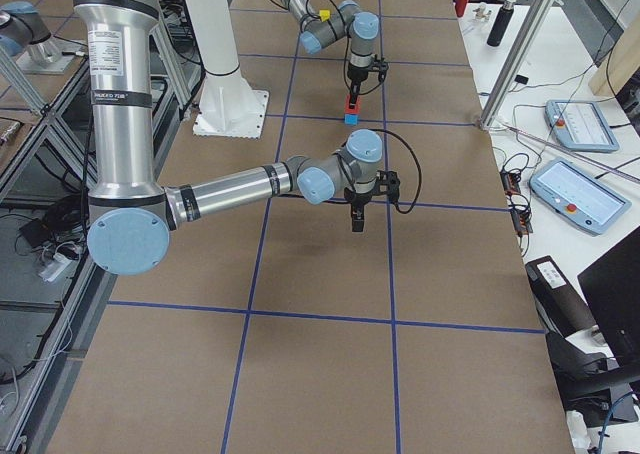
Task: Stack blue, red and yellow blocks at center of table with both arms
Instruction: 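Lower the red cube onto the blue cube and open the left gripper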
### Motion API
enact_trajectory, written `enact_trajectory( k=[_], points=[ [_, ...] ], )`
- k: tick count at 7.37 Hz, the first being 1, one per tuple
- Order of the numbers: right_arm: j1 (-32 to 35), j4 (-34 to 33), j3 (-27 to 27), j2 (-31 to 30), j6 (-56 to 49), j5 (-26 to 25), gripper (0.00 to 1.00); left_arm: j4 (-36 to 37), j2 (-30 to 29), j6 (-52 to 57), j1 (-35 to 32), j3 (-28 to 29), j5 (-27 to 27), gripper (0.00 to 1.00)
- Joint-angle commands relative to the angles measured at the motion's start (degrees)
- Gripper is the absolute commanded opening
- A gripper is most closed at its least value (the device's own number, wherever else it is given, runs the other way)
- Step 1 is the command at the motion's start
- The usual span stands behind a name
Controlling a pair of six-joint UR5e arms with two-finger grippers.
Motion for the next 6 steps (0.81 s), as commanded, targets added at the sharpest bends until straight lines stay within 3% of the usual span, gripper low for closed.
enact_trajectory(
  k=[1,5,6],
  points=[
    [-0.06,0.0,-0.08,0.07,0.09,-0.09,1.0,0.02,-0.01,0.3,0.0,0.04,0.52,0.0],
    [-0.06,0.0,-0.17,0.16,0.09,-0.09,1.0,-0.07,0.25,0.3,0.0,0.04,0.52,0.0],
    [-0.06,0.0,-0.17,0.16,0.18,-0.09,1.0,-0.07,0.26,0.3,0.0,0.04,0.52,0.18]
  ],
)
